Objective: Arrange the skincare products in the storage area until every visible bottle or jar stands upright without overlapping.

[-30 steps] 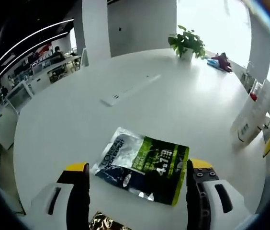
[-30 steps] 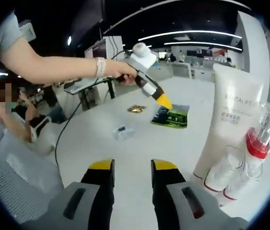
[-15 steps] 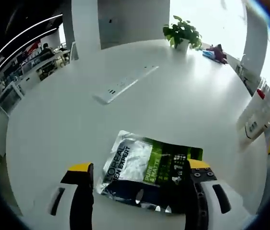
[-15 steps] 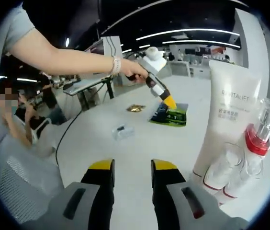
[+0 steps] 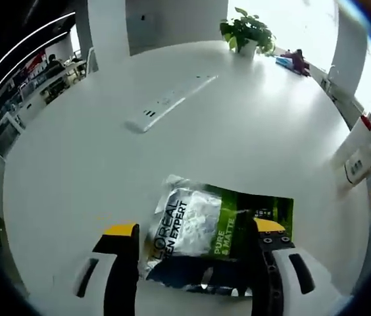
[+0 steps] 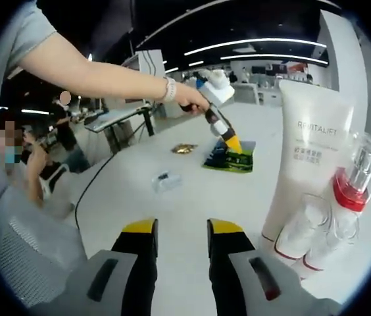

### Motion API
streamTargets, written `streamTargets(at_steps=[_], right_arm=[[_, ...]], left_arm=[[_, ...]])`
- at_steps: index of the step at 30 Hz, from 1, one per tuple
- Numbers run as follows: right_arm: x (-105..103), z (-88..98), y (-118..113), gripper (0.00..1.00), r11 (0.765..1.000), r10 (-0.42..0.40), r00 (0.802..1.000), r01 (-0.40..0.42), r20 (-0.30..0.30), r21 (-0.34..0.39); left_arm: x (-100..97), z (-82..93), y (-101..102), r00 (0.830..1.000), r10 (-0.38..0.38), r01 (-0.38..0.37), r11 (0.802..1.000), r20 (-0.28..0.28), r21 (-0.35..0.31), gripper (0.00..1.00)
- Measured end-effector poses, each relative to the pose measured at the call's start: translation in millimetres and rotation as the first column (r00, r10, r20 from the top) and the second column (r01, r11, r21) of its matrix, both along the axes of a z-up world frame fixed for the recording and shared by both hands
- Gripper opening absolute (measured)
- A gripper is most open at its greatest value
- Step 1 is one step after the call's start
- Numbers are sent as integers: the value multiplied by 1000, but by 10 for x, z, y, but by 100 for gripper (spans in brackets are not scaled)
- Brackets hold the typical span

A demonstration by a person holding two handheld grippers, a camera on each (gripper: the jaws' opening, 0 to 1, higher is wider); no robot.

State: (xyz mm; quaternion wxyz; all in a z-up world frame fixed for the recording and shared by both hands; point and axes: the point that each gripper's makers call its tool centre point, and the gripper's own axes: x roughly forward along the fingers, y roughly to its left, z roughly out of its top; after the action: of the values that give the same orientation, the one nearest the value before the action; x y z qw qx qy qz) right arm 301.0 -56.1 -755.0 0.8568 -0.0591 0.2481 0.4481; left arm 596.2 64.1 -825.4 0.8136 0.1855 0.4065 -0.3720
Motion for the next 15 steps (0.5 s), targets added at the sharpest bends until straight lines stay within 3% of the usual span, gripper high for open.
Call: streamTargets(at_steps=[4, 8, 15], right_arm=[[6, -15, -11, 29, 1000, -3, 1000, 3, -1, -3], [2, -12, -21, 29, 1000, -4, 1000, 4, -3, -5], [6, -30, -27, 28, 1000, -6, 1000, 6, -7, -6]], left_arm=[[-34, -5, -23, 999, 14, -16, 999, -40, -46, 65], [-85, -25, -18, 999, -3, 3, 1000, -33, -8, 64], [-118, -22, -43, 999, -30, 30, 1000, -23, -7, 61]])
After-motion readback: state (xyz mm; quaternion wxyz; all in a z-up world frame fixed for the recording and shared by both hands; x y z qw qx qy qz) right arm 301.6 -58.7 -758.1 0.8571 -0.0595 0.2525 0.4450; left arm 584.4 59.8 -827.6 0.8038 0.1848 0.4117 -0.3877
